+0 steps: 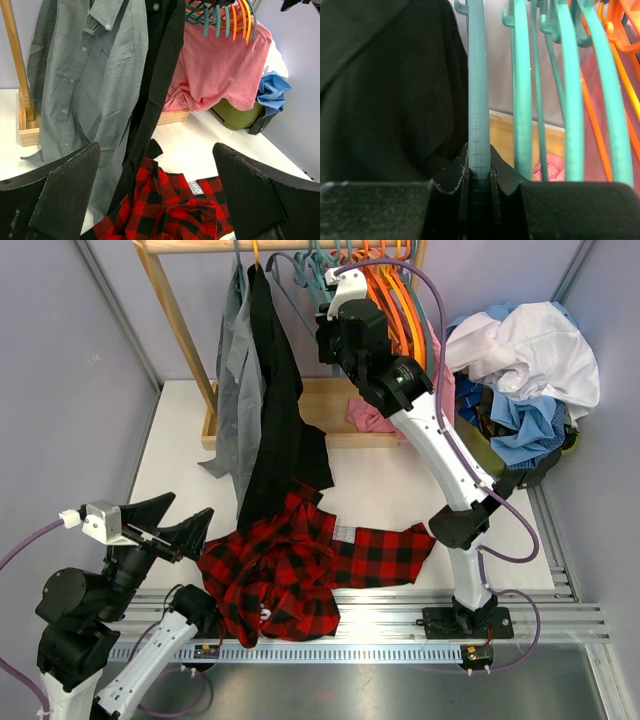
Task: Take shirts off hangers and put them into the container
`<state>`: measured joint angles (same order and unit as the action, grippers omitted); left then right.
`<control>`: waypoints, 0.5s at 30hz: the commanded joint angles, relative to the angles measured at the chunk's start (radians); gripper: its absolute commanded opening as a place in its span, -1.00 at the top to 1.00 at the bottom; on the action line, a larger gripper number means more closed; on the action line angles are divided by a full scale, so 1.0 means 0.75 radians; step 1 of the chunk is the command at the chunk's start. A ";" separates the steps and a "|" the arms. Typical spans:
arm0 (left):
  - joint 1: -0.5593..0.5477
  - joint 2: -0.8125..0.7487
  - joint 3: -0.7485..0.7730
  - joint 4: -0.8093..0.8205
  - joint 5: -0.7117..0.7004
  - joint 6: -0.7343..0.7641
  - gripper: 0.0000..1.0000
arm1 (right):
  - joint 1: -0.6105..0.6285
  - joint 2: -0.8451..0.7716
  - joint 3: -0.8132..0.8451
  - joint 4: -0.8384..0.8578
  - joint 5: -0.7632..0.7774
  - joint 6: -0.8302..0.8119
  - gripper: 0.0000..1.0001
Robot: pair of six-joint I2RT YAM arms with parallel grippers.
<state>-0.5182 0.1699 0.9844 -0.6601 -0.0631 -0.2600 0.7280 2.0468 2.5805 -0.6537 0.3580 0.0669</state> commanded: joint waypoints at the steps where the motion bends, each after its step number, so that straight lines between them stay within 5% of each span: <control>1: 0.002 -0.012 0.015 0.023 0.033 -0.007 -0.98 | -0.042 0.020 0.057 -0.035 -0.089 0.040 1.00; 8: 0.002 -0.012 0.003 0.033 0.037 -0.019 -0.98 | -0.065 -0.054 -0.143 -0.004 -0.201 0.064 1.00; 10: 0.002 -0.012 0.005 0.031 0.037 -0.022 -0.98 | -0.057 -0.164 -0.266 0.033 -0.297 0.074 0.06; 11: 0.002 -0.014 0.003 0.029 0.037 -0.024 -0.98 | -0.040 -0.215 -0.438 0.096 -0.324 0.074 -0.26; 12: 0.002 -0.016 0.003 0.029 0.035 -0.024 -0.98 | -0.014 -0.331 -0.537 0.137 -0.334 0.064 -0.91; 15: 0.002 -0.018 -0.003 0.029 0.027 -0.026 -0.97 | 0.170 -0.558 -0.908 0.262 -0.259 0.033 -0.99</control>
<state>-0.5182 0.1696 0.9844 -0.6601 -0.0563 -0.2687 0.7307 1.8111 2.0518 -0.5663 0.1905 0.1081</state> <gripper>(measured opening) 0.987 0.986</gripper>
